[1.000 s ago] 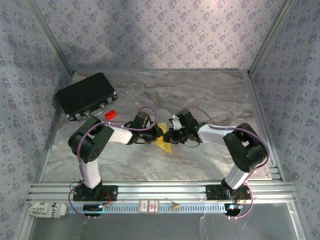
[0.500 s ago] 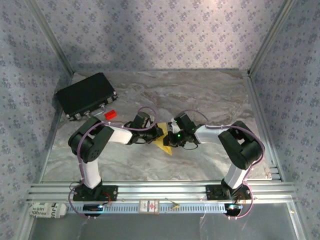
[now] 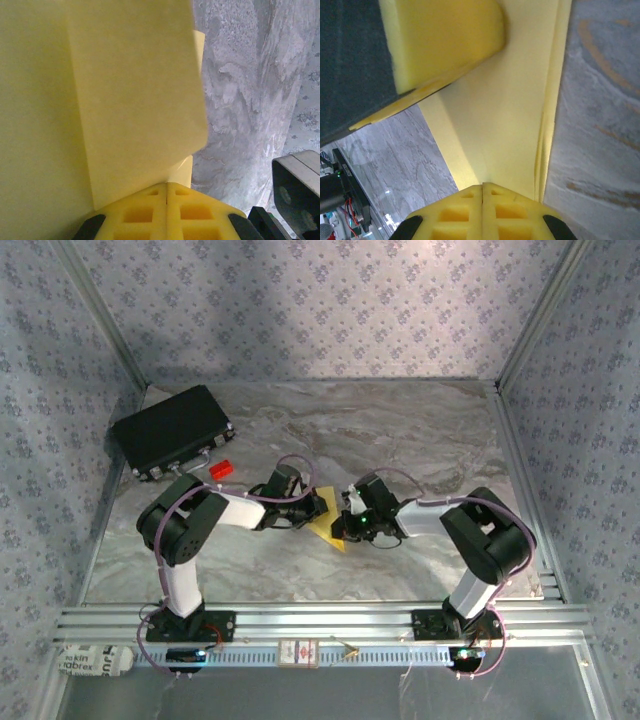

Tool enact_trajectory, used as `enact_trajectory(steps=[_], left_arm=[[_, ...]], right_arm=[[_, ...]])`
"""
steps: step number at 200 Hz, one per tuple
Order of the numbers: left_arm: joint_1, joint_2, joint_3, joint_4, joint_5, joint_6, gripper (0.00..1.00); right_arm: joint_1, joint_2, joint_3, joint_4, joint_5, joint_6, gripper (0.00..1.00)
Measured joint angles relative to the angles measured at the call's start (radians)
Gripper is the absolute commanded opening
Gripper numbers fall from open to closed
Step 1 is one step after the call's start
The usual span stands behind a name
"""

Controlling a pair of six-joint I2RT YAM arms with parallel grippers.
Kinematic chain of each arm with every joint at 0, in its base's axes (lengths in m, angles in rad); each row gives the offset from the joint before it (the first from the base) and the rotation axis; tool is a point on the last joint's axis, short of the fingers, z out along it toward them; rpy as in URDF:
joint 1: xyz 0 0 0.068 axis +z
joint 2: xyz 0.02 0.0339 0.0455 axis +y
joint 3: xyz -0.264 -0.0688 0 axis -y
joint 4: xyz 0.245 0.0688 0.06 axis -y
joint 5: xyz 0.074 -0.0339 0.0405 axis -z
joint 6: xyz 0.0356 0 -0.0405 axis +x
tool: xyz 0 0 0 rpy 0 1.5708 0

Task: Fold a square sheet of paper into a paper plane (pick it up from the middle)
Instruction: Fourth fold the wing at the center of the table.

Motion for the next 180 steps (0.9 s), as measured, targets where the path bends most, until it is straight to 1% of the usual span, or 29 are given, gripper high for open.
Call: enact_trajectory(steps=[121, 180], left_arm=[[-0.001, 0.000, -0.003, 0.002, 0.010, -0.001, 0.05], [-0.001, 0.000, -0.006, 0.006, 0.015, -0.004, 0.05]], right_arm=[[0.005, -0.112, -0.117, -0.003, 0.005, -0.001, 0.01], [0.007, -0.166, -0.145, -0.062, 0.012, -0.016, 0.00]])
